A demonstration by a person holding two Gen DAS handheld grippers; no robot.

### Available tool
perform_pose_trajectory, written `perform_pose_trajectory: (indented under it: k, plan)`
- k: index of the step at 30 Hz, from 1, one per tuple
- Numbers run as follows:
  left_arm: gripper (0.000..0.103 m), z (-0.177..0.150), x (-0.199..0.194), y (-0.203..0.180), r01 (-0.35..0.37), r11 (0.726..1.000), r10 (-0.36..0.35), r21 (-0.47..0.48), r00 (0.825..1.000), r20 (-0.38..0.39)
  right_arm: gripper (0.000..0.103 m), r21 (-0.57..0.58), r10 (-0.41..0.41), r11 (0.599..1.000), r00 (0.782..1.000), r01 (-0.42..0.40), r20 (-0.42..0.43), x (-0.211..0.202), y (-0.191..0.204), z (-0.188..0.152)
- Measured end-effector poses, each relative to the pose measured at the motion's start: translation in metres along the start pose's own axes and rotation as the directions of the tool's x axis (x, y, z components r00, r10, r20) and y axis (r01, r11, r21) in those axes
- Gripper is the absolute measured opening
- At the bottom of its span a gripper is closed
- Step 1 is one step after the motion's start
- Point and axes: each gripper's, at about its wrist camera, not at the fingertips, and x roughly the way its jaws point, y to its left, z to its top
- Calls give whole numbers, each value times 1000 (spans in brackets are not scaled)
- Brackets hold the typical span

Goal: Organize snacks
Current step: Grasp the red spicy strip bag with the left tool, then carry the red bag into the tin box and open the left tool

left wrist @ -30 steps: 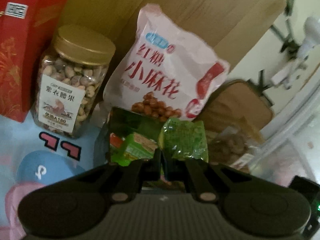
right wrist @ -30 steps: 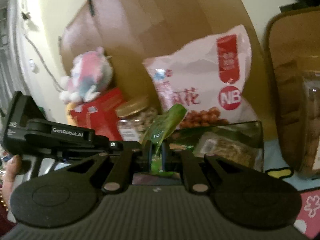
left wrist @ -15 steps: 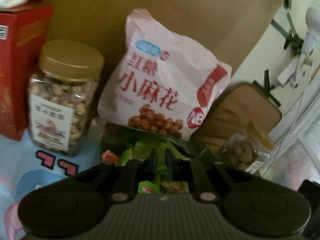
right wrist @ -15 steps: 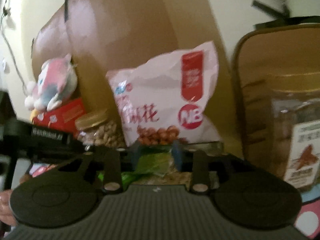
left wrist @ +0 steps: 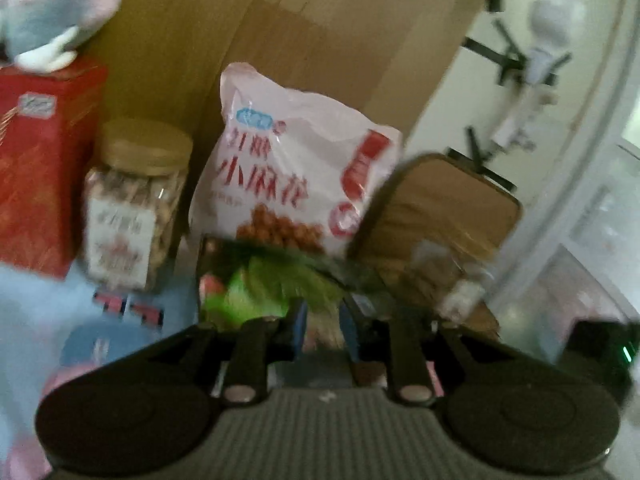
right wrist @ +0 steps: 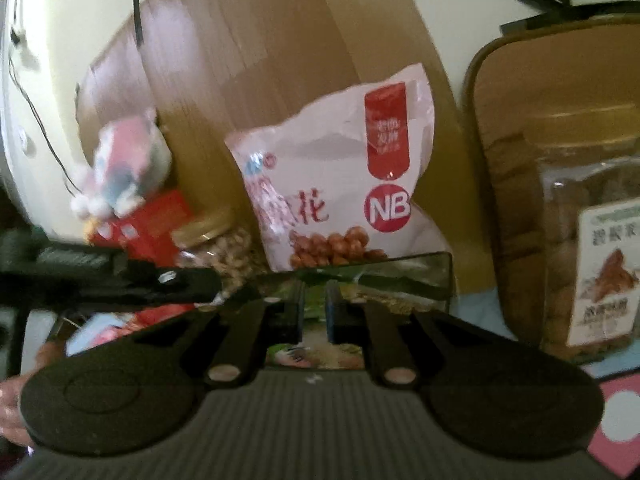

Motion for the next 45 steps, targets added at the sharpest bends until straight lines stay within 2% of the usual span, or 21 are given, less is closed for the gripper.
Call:
perform_pose_trajectory:
  k: [3,5,7,11,13,15,19,21,26,29,34,41,45]
  plan:
    - [19,-43,-29,4,17,1000,-18,-15,997,-76,15,67,69,996,997,-66,-39,-24,-1,-15]
    - [19,-71,-42,12,38,997,-46,-60,989,-140,15,110,106,989,989,-94,-102,-39,-5,-35]
    - [19,-96,-54,20,50,992,-72,-116,980,-186,15,138,148,983,973,-124,-179,-52,-7,-56]
    - [20,-132,-79,32,67,971,-115,-228,972,-206,15,137,164,983,934,-126,-316,-82,0,-101]
    - [26,-143,-84,34,75,966,-128,-248,970,-208,15,136,166,983,918,-124,-359,-96,6,-118]
    - [28,-153,-86,34,68,967,-124,-247,968,-218,15,155,167,981,907,-115,-387,-107,11,-129]
    - [27,-167,-78,34,62,967,-128,-249,958,-257,15,258,179,962,912,-84,-368,-123,9,-138]
    - [27,-173,-76,35,75,963,-142,-260,958,-249,15,318,191,945,914,-73,-358,-123,5,-140]
    - [27,-175,-74,39,106,953,-179,-283,953,-244,14,425,247,901,904,-82,-350,-107,9,-145]
    - [27,-176,-73,41,113,947,-190,-301,953,-238,14,406,247,910,899,-87,-361,-99,17,-143]
    - [26,-176,-71,44,126,937,-207,-326,951,-228,14,398,240,914,897,-80,-371,-107,8,-138]
    - [26,-175,-68,46,138,933,-221,-331,948,-230,37,393,307,907,879,-153,-365,-128,7,-143]
    - [26,-175,-68,46,138,935,-220,-326,949,-228,37,387,317,907,873,-166,-370,-119,13,-143]
